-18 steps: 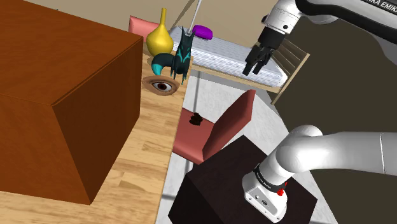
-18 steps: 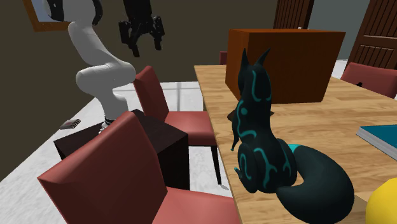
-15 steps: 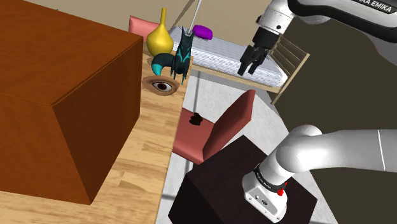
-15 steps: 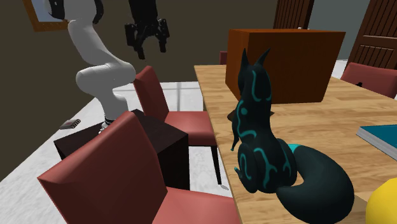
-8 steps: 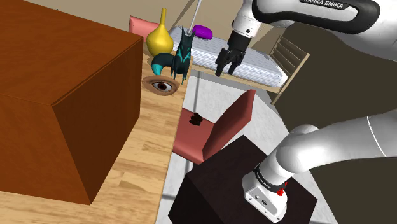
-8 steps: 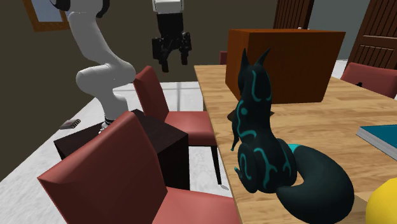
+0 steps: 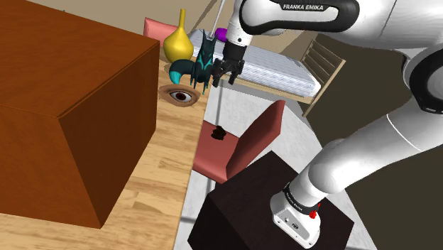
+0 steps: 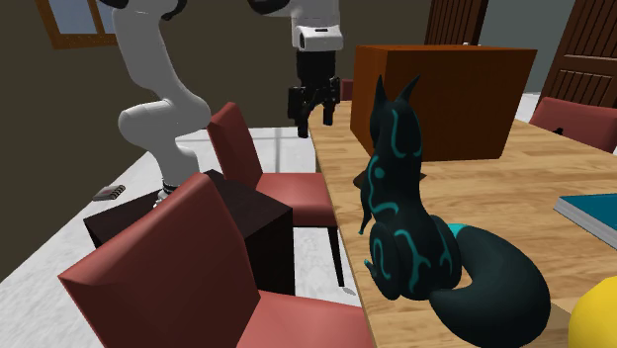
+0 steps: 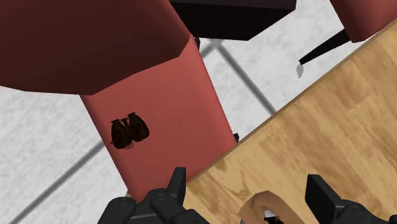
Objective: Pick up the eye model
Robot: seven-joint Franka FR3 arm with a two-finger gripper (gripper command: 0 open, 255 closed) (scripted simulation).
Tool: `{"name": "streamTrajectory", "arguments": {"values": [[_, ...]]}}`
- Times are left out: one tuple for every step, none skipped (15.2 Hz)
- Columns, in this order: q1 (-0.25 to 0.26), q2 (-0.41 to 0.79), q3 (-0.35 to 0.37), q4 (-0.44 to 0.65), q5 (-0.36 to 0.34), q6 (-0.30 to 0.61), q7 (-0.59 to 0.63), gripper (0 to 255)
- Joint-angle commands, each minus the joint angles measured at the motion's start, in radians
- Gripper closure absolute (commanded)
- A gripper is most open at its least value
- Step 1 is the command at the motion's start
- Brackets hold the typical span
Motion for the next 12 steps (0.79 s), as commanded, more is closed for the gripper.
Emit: {"name": "streamTrajectory", "arguments": {"values": [[0.003, 0.071, 0.017, 0.038, -0.016, 0.030, 0.024, 0], [0.005, 0.109, 0.025, 0.062, -0.025, 0.042, 0.037, 0], [0.007, 0.148, 0.032, 0.089, -0.036, 0.052, 0.050, 0], [0.010, 0.187, 0.038, 0.116, -0.047, 0.061, 0.064, 0], [0.013, 0.227, 0.045, 0.145, -0.059, 0.069, 0.077, 0], [0.017, 0.267, 0.050, 0.176, -0.072, 0.075, 0.091, 0], [0.021, 0.307, 0.054, 0.208, -0.085, 0.080, 0.104, 0], [0.026, 0.347, 0.058, 0.241, -0.098, 0.084, 0.118, 0], [0.030, 0.375, 0.060, 0.265, -0.108, 0.086, 0.127, 0], [0.031, 0.378, 0.059, 0.255, -0.108, 0.098, 0.127, 0], [0.031, 0.381, 0.059, 0.245, -0.109, 0.111, 0.127, 0], [0.032, 0.384, 0.059, 0.235, -0.110, 0.124, 0.128, 0]]}}
